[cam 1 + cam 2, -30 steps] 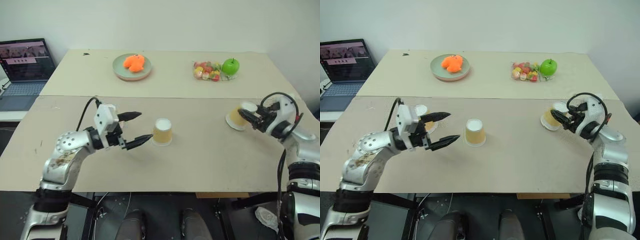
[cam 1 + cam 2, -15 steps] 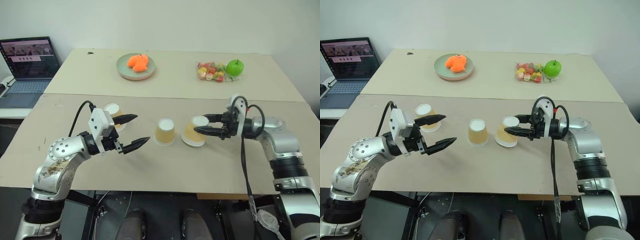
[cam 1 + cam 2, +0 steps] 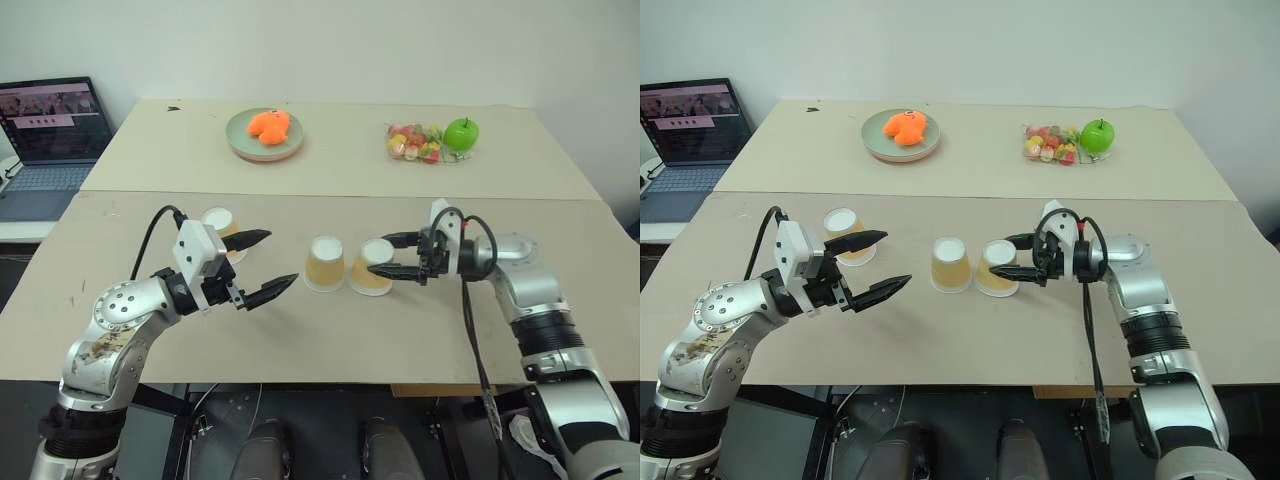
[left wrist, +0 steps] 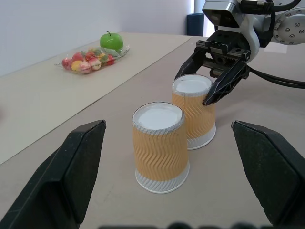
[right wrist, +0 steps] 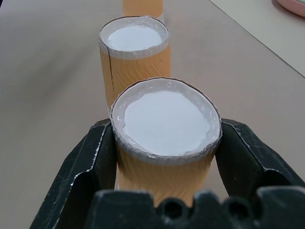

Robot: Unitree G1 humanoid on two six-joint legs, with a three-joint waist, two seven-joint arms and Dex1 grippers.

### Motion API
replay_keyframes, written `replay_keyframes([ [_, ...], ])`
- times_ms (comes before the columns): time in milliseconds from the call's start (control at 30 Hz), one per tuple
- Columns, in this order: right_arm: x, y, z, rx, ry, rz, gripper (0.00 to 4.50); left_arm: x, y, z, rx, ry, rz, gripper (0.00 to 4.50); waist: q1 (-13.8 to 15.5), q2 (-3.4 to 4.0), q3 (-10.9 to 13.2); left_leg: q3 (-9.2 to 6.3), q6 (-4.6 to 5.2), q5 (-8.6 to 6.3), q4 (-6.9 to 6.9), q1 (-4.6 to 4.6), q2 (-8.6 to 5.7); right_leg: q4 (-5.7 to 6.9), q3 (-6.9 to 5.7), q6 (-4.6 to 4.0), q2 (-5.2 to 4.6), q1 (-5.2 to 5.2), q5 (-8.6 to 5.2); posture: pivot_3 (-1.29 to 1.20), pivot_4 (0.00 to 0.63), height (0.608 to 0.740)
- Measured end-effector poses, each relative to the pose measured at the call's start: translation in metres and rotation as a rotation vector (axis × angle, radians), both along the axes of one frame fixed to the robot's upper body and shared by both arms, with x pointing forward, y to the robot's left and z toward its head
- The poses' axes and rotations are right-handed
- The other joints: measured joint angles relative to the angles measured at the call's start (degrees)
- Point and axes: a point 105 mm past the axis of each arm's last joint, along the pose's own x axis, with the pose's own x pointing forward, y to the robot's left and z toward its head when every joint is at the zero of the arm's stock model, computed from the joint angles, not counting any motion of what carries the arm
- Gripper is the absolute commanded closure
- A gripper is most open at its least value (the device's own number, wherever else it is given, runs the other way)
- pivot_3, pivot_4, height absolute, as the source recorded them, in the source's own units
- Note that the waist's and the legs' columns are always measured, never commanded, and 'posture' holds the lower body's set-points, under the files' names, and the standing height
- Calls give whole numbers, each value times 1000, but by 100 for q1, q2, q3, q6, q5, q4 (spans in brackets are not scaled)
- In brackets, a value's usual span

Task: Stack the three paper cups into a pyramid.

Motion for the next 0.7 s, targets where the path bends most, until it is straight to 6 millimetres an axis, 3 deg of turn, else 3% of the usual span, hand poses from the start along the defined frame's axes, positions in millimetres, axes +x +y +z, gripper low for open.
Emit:
replay_keyframes([
  [300,6,5,1,21,-8,-8,1813,0,-1,0,-13,1,3,0,10,0,0,0,0,0,0,-1,0,-1,-1,0,0,0,0,0,150,676],
  [333,6,5,1,23,-8,-9,1313,0,-1,0,-14,2,3,0,11,0,0,0,0,0,0,-1,0,-1,-1,0,0,0,0,0,150,676],
  [467,8,3,-3,24,7,-26,57,0,-2,0,-15,2,2,0,16,0,0,0,0,0,0,-1,0,-1,-1,0,0,0,0,0,150,676],
  [700,7,-4,-10,20,82,-41,21,1,-2,1,-16,-3,0,0,26,0,0,0,0,0,-1,-8,-1,-6,-1,0,0,-4,0,0,150,676],
])
